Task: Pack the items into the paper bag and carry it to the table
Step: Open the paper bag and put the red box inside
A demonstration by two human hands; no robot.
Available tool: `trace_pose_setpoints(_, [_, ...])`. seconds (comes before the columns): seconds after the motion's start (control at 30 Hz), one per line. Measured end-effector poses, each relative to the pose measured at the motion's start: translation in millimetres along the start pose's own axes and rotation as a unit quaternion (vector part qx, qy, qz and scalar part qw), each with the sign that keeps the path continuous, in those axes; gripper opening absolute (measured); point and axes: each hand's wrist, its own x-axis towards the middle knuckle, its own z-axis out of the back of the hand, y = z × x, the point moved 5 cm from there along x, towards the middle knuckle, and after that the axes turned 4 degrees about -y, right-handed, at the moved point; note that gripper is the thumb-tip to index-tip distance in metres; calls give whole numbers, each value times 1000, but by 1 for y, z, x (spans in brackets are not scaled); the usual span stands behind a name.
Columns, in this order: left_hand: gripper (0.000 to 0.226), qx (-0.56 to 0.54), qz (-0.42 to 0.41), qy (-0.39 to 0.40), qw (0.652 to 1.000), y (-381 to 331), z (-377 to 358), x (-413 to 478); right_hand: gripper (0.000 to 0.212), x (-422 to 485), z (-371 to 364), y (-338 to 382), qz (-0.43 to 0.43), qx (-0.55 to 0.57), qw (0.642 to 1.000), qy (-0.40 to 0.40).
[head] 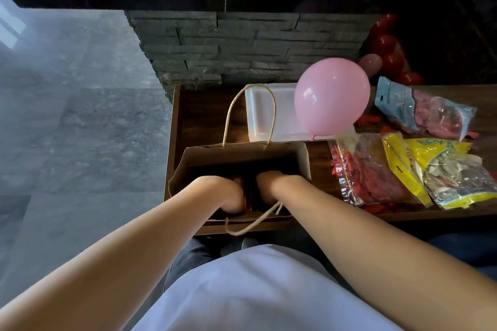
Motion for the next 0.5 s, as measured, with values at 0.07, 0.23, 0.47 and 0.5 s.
trace_pose_setpoints(0.07, [71, 17, -10, -14, 1000, -3, 3, 7, 38, 2, -3, 3, 7, -28, 999, 33])
trace_pose_setpoints(0.23, [64, -16, -37, -80, 996, 1, 7, 21, 50, 8, -7, 9, -1, -63, 997, 41])
trace_pose_setpoints(0.47, [37, -20, -26, -45, 998, 17, -6, 23, 38, -6, -1, -10, -55, 66, 989, 122])
trace_pose_setpoints(0.5, [36, -30, -21, -42, 998, 18, -5, 24, 30, -8, 4, -12, -54, 77, 989, 118])
